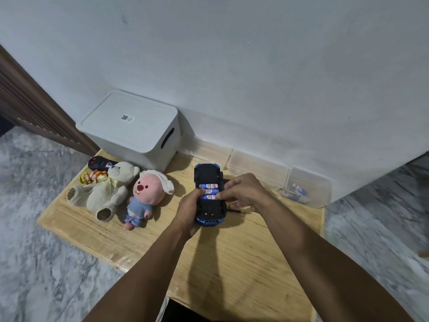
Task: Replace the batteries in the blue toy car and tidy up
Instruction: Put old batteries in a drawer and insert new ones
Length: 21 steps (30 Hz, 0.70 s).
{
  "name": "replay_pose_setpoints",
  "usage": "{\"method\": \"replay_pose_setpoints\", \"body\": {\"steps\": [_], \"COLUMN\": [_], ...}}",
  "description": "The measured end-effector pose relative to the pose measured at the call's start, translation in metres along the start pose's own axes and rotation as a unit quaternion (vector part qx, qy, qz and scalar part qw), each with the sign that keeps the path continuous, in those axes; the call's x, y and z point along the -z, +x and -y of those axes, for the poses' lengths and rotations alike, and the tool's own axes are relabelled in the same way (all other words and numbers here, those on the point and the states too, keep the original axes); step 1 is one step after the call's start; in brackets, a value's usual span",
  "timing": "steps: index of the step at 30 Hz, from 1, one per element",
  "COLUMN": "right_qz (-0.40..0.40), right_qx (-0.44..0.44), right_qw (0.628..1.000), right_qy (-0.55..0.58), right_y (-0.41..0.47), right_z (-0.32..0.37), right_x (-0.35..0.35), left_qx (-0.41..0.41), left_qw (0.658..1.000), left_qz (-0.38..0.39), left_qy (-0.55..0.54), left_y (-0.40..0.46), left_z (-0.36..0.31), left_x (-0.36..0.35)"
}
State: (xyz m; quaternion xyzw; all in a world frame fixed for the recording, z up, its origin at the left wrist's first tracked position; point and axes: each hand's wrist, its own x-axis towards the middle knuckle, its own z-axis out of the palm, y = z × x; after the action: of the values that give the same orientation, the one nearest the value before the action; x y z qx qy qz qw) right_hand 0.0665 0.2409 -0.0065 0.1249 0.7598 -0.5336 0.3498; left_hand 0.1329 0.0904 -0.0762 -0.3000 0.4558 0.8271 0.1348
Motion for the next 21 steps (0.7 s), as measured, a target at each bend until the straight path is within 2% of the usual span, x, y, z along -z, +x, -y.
{"method": "replay_pose_setpoints", "body": {"steps": [6, 11, 15, 21], "right_qz": [0.003, 0.001, 0.0, -0.032], "right_qx": [0.008, 0.03, 0.036, 0.041], "right_qw": [1.0, 0.999, 0.998, 0.996], "right_qy": [0.029, 0.034, 0.049, 0.078], "right_y": [-0.004, -0.004, -0.001, 0.005], "right_z": [0.001, -0.002, -0.006, -0.005], "right_x": [-0.001, -0.004, -0.008, -0.01], "left_qx": [-0.014, 0.007, -0.001, -0.018], "left_qw": [1.0, 0.999, 0.999, 0.998], "left_qz": [0.014, 0.033, 0.007, 0.017], "left_qy": [0.018, 0.0, 0.046, 0.051], "left_y": [-0.002, -0.004, -0.003, -0.004], "left_z": [-0.006, -0.012, -0.014, -0.011], "left_x": [-0.001, -0.005, -0.004, -0.008]}}
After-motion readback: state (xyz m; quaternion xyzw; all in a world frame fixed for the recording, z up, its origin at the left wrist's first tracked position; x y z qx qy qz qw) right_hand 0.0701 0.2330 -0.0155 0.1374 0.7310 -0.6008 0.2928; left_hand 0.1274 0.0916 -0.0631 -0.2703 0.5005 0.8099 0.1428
